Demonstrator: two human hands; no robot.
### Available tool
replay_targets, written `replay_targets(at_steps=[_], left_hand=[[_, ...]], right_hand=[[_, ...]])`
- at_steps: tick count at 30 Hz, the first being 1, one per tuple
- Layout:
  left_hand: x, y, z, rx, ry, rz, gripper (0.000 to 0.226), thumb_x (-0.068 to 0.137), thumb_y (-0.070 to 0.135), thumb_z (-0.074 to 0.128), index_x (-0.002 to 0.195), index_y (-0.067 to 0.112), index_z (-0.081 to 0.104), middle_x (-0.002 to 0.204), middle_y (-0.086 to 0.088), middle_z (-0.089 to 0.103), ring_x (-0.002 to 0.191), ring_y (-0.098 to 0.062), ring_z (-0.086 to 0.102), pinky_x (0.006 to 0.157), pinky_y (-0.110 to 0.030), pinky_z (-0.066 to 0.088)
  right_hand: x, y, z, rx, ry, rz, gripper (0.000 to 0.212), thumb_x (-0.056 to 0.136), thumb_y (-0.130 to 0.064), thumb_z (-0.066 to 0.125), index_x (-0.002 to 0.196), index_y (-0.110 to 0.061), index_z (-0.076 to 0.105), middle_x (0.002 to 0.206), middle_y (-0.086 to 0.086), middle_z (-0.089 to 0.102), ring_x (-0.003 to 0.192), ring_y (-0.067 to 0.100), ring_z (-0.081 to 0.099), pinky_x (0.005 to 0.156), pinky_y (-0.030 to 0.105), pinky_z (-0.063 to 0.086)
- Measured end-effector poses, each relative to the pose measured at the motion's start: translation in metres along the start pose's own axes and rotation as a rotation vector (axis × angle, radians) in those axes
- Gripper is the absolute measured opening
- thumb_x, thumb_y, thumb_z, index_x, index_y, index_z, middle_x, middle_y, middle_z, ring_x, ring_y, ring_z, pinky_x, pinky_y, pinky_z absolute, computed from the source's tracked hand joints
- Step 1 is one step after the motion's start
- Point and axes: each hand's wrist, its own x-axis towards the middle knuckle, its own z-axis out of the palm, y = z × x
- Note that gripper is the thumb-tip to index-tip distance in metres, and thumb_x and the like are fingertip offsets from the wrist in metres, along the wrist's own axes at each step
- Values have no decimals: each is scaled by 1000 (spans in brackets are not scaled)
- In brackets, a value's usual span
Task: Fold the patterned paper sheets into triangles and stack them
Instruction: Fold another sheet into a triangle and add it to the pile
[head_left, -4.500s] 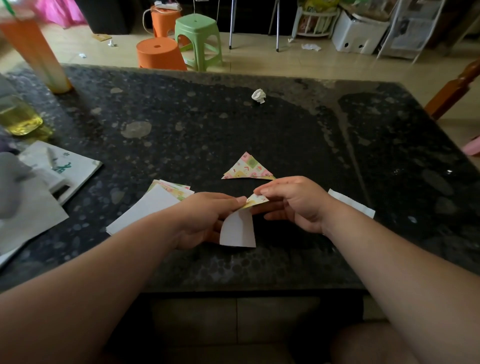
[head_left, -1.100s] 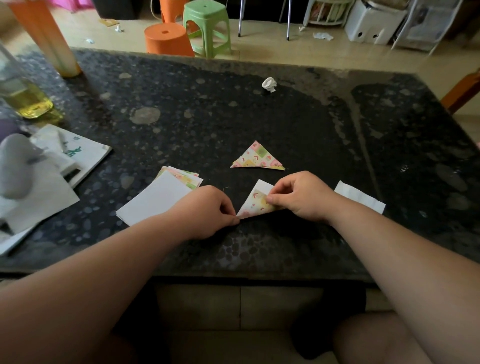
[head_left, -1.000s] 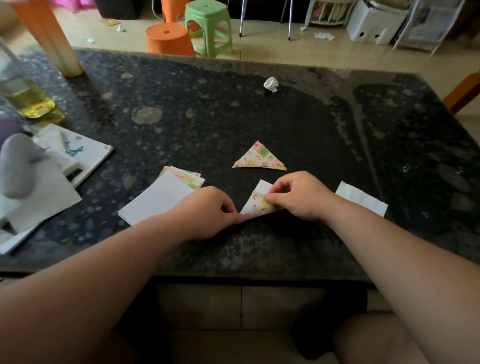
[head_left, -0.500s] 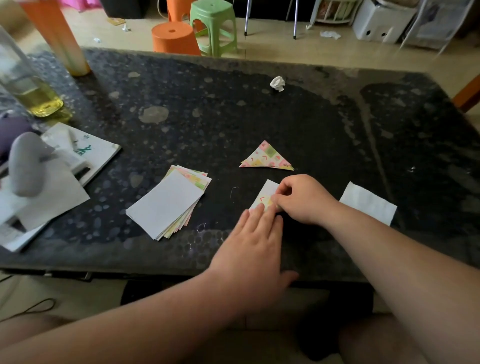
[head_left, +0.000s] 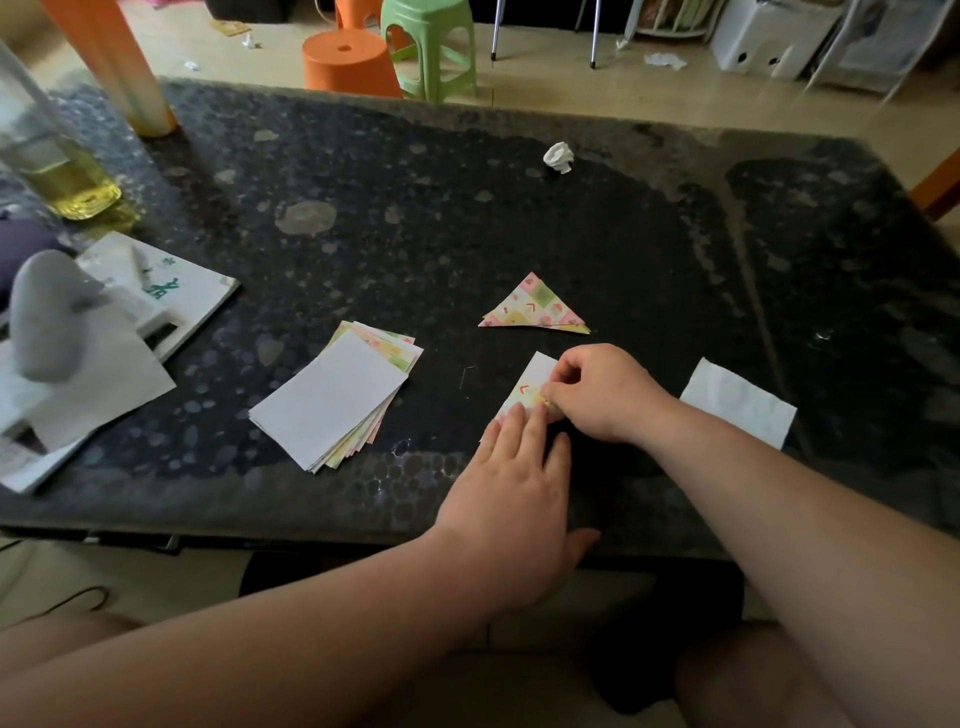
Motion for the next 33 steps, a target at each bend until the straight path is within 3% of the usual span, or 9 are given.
replay_targets(at_steps=[13,23,28,33], left_hand=[[7,5,-2,-20,-17,-14,88,100,67,34,163,19,-3,166,-23,-16,154,-39,-16,127,-52,1],[2,11,-6,-59,-5,-2,86,100,65,39,163,18,1,165,-22,-21,153,-36,-20,122,-45,-11],[4,12,-1,-64,-15,-14,86,100,65,39,162,18,3,166,-23,-19,154,-40,-18,126,-52,-7],[5,13,4,-60,-12,-26,90,99,66,40,162,20,-6,165,-23,-19,153,-43,-17,125,-58,-2]], right_hand=[[1,-1,1,-17,3,9,10,97,-34,65,87,-31,66,92,-10,65,99,15,63,100,48,51],[0,-3,2,-55,21,18,11,99,-33,62,92,-27,68,94,-7,66,99,17,63,99,48,52],[-2,-4,2,-68,31,23,9,100,-32,61,97,-26,67,98,-6,66,101,18,63,99,47,52],[-2,-6,4,-94,52,24,10,102,-35,59,101,-27,65,102,-6,66,105,18,62,101,47,49]])
